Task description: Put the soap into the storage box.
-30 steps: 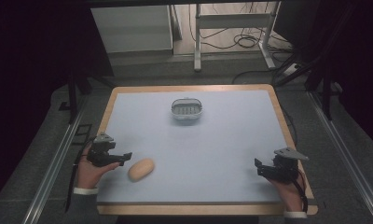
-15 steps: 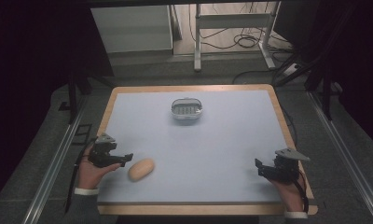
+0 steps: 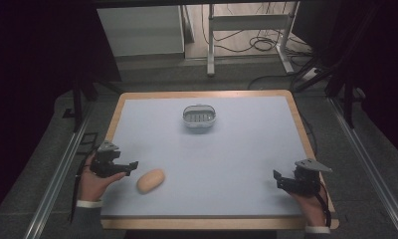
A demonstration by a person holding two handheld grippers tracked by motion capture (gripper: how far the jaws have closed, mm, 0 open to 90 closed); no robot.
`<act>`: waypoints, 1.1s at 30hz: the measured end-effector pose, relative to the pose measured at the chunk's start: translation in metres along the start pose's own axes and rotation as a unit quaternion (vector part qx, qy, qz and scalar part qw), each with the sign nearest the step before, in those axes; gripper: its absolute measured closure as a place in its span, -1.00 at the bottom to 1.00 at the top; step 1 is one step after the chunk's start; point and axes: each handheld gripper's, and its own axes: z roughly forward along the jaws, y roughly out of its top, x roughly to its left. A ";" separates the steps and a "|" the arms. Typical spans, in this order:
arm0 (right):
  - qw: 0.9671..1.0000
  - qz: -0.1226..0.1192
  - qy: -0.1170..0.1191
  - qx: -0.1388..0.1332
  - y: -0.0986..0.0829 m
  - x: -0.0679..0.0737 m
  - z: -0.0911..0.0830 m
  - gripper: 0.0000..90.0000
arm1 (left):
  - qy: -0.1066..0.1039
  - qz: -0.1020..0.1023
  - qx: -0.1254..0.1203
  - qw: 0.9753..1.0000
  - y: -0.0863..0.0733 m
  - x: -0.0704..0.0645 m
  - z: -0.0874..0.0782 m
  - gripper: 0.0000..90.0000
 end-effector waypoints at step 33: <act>1.000 -0.004 -0.018 -0.009 0.000 -0.003 -0.011 -0.79 | -0.040 0.075 0.056 0.995 0.025 -0.022 -0.024 -0.55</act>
